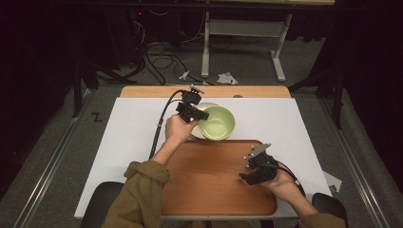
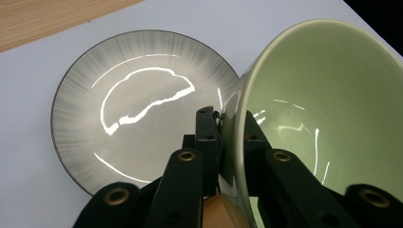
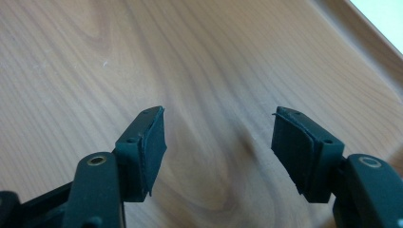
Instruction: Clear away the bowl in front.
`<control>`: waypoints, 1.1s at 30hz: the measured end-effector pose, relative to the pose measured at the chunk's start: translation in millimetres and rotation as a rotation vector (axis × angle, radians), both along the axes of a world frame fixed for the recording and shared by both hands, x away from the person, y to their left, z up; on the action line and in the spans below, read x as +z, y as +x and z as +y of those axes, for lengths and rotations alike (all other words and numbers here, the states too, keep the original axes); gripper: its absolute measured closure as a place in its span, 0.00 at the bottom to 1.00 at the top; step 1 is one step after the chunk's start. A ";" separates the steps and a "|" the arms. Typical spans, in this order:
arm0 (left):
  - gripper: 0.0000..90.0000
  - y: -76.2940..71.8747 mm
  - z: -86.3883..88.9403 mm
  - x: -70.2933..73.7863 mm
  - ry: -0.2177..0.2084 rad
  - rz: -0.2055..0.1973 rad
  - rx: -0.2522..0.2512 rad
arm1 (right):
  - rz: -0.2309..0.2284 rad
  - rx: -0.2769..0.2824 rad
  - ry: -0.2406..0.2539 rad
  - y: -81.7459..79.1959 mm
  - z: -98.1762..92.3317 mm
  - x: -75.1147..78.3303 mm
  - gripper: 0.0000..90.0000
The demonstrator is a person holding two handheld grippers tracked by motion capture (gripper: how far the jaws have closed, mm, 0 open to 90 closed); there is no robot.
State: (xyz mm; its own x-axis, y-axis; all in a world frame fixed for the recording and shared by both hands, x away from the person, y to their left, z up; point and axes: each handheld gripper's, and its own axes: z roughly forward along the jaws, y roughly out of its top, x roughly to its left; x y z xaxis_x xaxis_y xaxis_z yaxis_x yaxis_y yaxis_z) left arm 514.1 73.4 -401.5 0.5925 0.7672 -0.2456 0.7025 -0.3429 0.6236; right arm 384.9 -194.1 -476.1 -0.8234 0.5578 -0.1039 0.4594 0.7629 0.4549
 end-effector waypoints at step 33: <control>0.91 -47.8 9.9 12.1 -0.073 0.014 -0.116 | -0.004 0.002 0.003 -0.3 -0.4 0.4 0.40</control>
